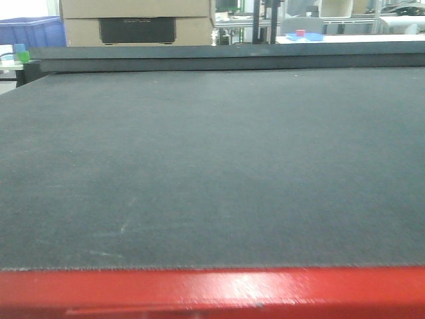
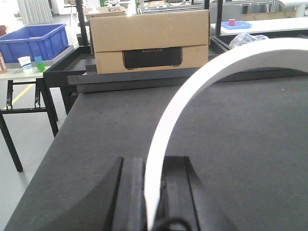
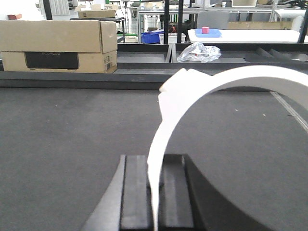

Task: Grab PVC pipe and place in blue bin
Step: 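Drive the base away from the table holding the pipe, then drive the base up to the shelf of blue bins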

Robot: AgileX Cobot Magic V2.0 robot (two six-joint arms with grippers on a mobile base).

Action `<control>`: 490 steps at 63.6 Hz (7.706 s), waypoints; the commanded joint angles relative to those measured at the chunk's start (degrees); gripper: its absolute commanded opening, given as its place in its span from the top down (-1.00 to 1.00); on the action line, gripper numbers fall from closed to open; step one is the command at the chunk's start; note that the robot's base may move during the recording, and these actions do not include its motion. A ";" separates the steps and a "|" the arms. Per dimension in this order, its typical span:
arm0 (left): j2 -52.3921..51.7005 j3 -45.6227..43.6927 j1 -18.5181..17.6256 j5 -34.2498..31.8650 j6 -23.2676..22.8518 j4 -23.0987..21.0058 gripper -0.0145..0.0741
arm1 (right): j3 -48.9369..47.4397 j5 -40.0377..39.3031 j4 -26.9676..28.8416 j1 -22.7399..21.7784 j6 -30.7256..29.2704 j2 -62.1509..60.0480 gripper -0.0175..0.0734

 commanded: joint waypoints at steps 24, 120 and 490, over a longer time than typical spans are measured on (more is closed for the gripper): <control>-0.41 0.06 -0.01 -1.31 -0.26 0.01 0.92 | -0.28 -1.33 0.15 -0.16 -0.41 -0.22 0.98; -0.41 0.06 -0.01 -1.70 -0.26 0.01 0.92 | -0.28 -1.33 0.15 -0.16 -0.41 -0.22 0.98; -0.41 0.06 -0.01 -1.82 -0.26 0.01 0.92 | -0.28 -1.44 0.15 -0.16 -0.41 -0.22 0.98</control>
